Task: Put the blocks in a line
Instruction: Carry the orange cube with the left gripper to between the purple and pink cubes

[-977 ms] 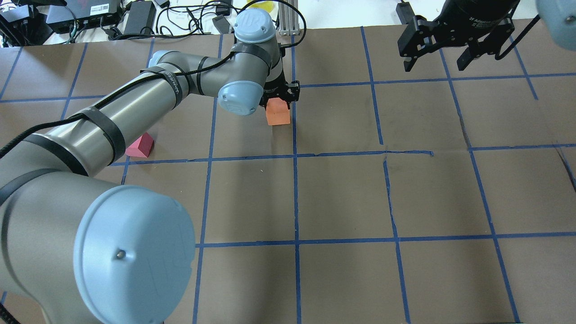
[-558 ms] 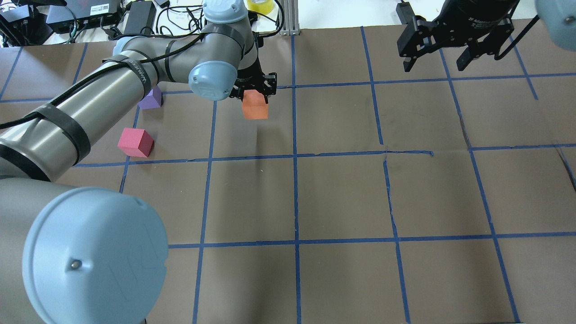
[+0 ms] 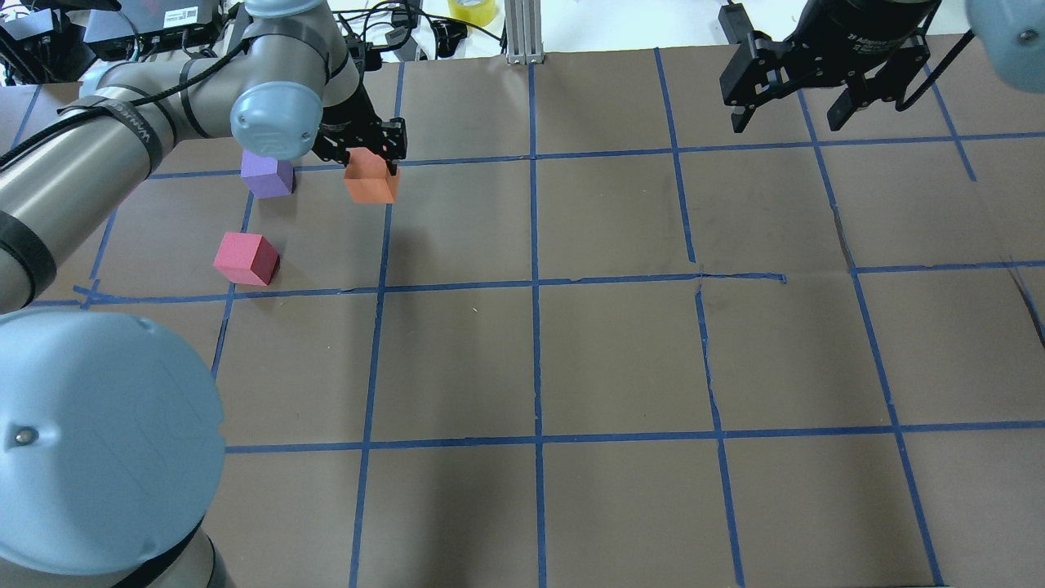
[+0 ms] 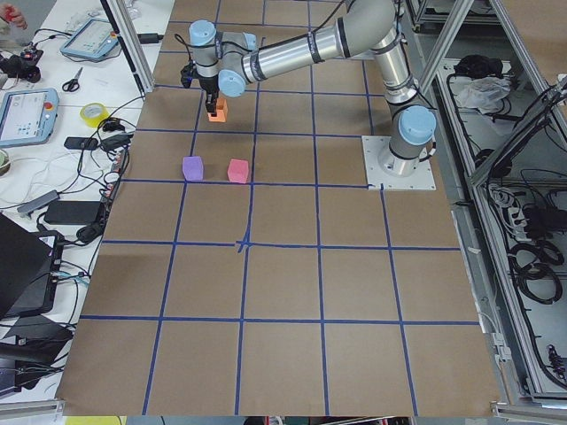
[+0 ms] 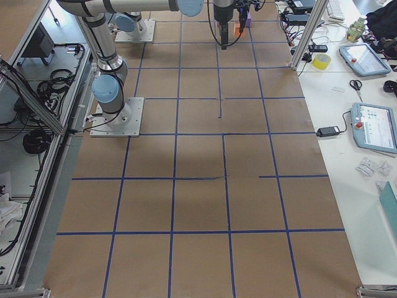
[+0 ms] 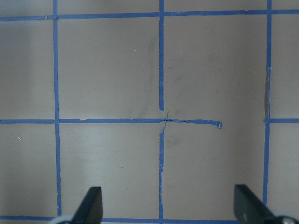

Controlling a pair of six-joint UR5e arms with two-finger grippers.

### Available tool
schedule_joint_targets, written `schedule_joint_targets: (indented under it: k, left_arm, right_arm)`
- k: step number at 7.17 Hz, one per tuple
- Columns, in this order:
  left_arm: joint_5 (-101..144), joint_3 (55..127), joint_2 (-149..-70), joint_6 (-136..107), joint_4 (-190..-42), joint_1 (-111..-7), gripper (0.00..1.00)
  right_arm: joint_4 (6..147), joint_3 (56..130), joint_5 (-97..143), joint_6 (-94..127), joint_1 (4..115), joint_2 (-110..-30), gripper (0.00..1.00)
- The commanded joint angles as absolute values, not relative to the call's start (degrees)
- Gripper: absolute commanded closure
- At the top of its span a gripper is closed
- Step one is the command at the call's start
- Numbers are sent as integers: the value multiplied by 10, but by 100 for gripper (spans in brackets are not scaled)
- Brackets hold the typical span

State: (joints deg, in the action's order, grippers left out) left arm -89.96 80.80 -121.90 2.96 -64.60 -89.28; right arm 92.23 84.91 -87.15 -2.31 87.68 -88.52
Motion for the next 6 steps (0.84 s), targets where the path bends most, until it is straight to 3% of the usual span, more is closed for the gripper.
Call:
schedule_joint_targets:
  k: [1, 6]
  left_arm:
    - [-907, 820, -1215, 102, -646, -847, 62]
    - [-905, 844, -1215, 168, -635, -780, 62]
  right_arm:
    - [922, 849, -872, -24, 877, -884, 0]
    - [922, 850, -872, -23, 876, -884, 0]
